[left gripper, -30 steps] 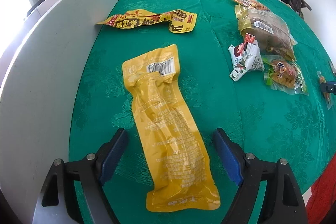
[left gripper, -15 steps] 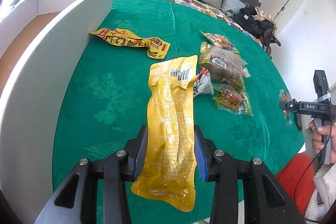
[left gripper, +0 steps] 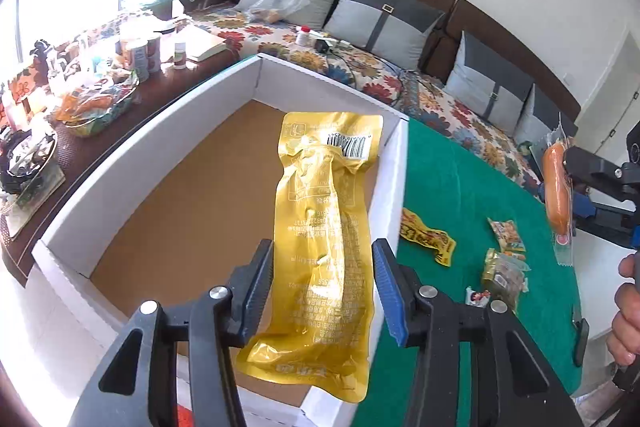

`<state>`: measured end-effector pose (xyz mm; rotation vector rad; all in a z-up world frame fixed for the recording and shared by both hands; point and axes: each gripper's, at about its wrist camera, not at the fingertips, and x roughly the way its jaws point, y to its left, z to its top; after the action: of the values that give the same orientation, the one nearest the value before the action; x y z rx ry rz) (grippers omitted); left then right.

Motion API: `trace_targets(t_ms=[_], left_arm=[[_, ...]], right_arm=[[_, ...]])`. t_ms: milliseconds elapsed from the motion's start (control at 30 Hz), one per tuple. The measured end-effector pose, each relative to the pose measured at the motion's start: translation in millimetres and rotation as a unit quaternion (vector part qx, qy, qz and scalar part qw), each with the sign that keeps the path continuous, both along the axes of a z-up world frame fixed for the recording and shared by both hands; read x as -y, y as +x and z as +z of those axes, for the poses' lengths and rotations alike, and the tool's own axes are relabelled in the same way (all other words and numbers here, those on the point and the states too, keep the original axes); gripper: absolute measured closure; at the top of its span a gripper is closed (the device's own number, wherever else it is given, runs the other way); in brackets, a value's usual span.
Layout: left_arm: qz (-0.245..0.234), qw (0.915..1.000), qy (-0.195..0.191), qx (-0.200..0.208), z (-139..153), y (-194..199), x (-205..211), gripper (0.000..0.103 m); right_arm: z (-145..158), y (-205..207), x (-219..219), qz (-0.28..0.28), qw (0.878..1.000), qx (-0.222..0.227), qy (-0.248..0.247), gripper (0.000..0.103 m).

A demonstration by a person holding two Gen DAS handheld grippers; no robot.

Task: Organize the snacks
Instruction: 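Carry the yellow pouch and corn pack into the white box with both tools, then grasp the yellow spicy-strip packet with the left tool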

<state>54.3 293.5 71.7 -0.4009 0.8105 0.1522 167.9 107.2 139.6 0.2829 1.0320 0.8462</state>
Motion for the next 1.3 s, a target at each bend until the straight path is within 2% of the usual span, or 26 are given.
trace_targets(t_ms=[33,67,100,167,267,367,467,567,700,800,900,1000,1100,1133,1233,1300], left_arm=[[0.016,0.9998,0.006,-0.005,-1,-4,-13,0.04],[0.029,0.9995,0.011,-0.007,0,-8,-23,0.031],[0.041,0.999,0.014,-0.006,-1,-15,-32,0.025],[0.054,0.9985,0.011,0.008,-4,-30,-41,0.022],[0.047,0.9985,-0.016,0.021,-8,-41,-32,0.021],[-0.004,0.9987,-0.038,0.034,-8,-38,7,0.021],[-0.081,0.9954,-0.032,0.041,-5,-25,69,0.02],[-0.166,0.9856,-0.019,0.027,-17,-11,137,0.013],[-0.246,0.9687,0.021,-0.026,-67,12,220,0.012],[-0.27,0.9591,0.048,-0.069,-113,28,260,0.013],[-0.264,0.9572,0.076,-0.091,-144,44,272,0.013],[-0.242,0.9625,0.086,-0.087,-156,55,272,0.013],[-0.229,0.9659,0.075,-0.095,-168,62,271,0.013],[-0.225,0.9668,0.086,-0.085,-167,60,272,0.013],[-0.235,0.9621,0.106,-0.089,-169,58,277,0.012],[-0.245,0.9582,0.114,-0.095,-169,58,278,0.012]], right_arm=[[2,3,-20,0.007,1.0,0.0,0.01,0.032],[3,6,-35,0.008,1.0,0.003,0.006,0.026],[4,6,-45,0.007,1.0,0.008,-0.001,0.026],[1,3,-44,0.007,1.0,0.02,-0.008,0.026],[-10,-8,-6,-0.015,0.997,0.06,-0.042,0.026],[-42,-11,59,-0.067,0.986,0.099,-0.116,0.026],[-85,-17,143,-0.134,0.969,0.105,-0.179,0.026],[-127,-30,231,-0.206,0.945,0.091,-0.238,0.026],[-173,-54,315,-0.272,0.912,0.059,-0.303,0.026],[-188,-70,341,-0.298,0.903,0.049,-0.305,0.026],[-197,-76,347,-0.311,0.904,0.045,-0.291,0.026],[-205,-76,349,-0.32,0.901,0.047,-0.288,0.026],[-210,-78,350,-0.321,0.898,0.055,-0.296,0.026],[-211,-78,351,-0.32,0.897,0.06,-0.298,0.024],[-215,-83,357,-0.321,0.898,0.076,-0.291,0.017],[-216,-83,357,-0.32,0.899,0.076,-0.29,0.016]])
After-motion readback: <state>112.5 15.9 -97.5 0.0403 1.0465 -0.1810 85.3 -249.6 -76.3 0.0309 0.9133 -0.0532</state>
